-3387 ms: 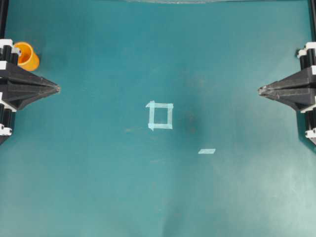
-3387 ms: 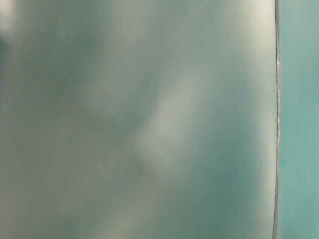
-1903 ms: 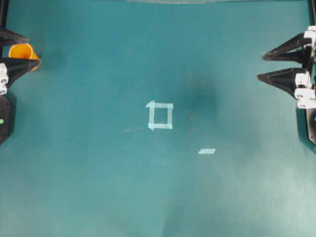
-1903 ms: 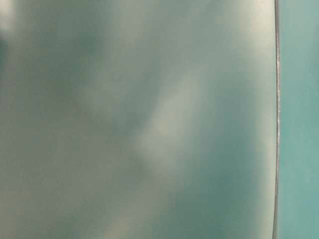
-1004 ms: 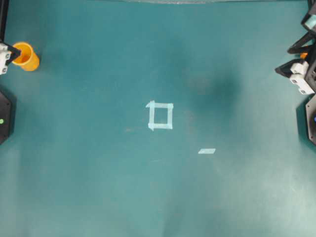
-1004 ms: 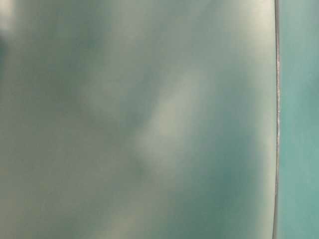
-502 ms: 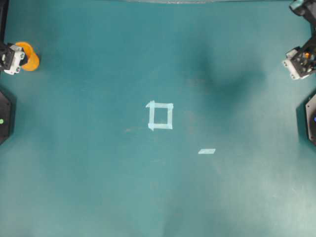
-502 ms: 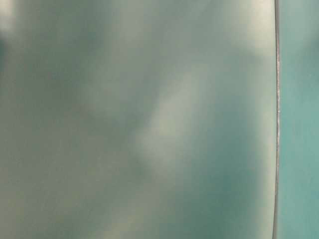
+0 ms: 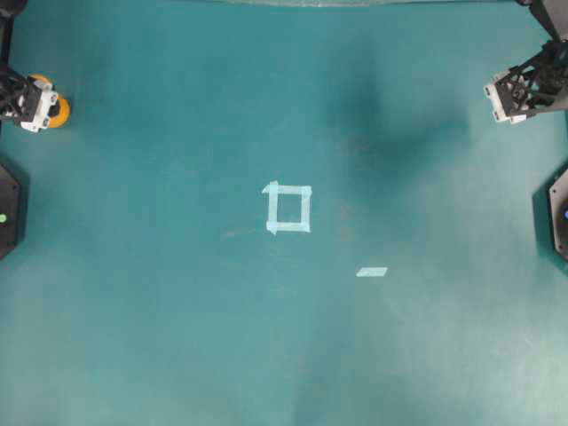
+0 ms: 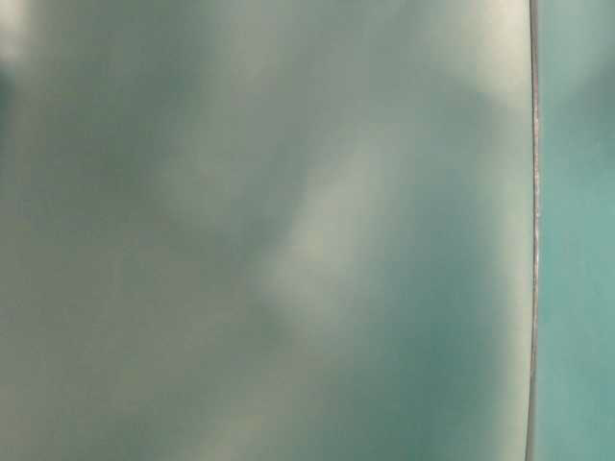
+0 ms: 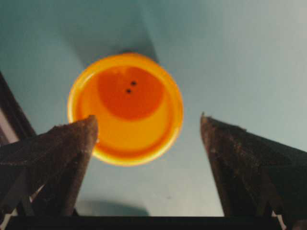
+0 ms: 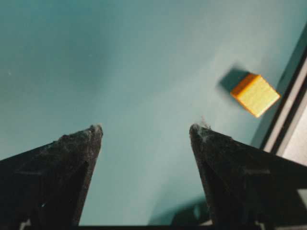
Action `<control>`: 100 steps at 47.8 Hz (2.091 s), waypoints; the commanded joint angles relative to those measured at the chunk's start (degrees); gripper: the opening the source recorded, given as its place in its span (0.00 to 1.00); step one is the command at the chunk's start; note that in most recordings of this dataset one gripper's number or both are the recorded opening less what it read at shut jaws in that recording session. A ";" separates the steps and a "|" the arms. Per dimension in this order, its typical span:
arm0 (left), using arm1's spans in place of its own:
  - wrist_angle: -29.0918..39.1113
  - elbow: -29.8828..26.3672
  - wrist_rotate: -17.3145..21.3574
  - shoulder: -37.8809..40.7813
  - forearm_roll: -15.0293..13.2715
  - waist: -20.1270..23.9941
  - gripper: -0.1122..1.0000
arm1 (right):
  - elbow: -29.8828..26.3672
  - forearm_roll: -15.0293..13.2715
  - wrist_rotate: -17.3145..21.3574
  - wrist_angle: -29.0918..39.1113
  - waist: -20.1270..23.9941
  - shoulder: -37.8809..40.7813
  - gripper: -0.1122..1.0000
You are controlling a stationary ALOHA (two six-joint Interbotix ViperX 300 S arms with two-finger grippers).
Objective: Hold the block with right arm and the cup with left arm, then put the block into the cup.
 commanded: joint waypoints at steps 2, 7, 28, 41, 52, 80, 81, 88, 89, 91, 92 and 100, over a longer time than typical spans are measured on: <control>0.88 -2.11 -0.26 -0.35 0.00 -0.09 0.83 | -1.41 -0.09 0.09 -0.44 -0.18 -0.26 0.72; 3.87 -3.16 -0.88 -2.02 -0.09 -0.09 0.83 | -1.41 0.26 0.09 -0.44 -0.18 -0.35 0.72; 3.78 -1.85 -2.11 -10.02 0.62 -0.09 0.83 | -1.41 0.44 -0.09 -4.39 -0.18 -0.35 0.72; 0.79 -1.14 -2.29 -2.81 0.62 0.35 0.83 | -1.41 0.44 0.00 -5.19 -0.18 -0.35 0.72; 1.05 -2.46 -2.20 1.05 0.97 0.35 0.83 | -1.41 0.79 0.09 -5.19 -0.18 -0.44 0.72; 17.31 -1.76 -10.11 -19.25 0.62 -0.88 0.83 | -1.32 0.70 -0.09 -5.63 -0.18 -0.62 0.72; 17.58 -1.76 -10.20 -19.16 0.70 -1.05 0.83 | -1.32 0.70 -0.09 -5.71 -0.18 -0.62 0.72; 18.37 -0.62 -10.63 -16.44 0.70 -3.08 0.83 | -1.32 0.62 -0.18 -6.77 -0.18 -0.70 0.72; 18.37 -0.53 -10.63 -15.82 0.62 -3.34 0.83 | -1.32 0.62 -0.18 -6.86 -0.18 -0.62 0.72; 18.37 -0.62 -10.81 -14.50 0.70 -3.96 0.83 | -1.32 0.53 -0.18 -7.03 -0.18 -0.70 0.72; 18.37 -0.62 -10.99 -13.89 0.79 -4.22 0.83 | -1.32 0.53 -0.18 -7.12 -0.18 -0.70 0.72; 16.44 -0.88 -11.43 -8.53 0.79 -6.68 0.83 | -1.32 0.53 -0.18 -7.38 -0.18 -0.62 0.72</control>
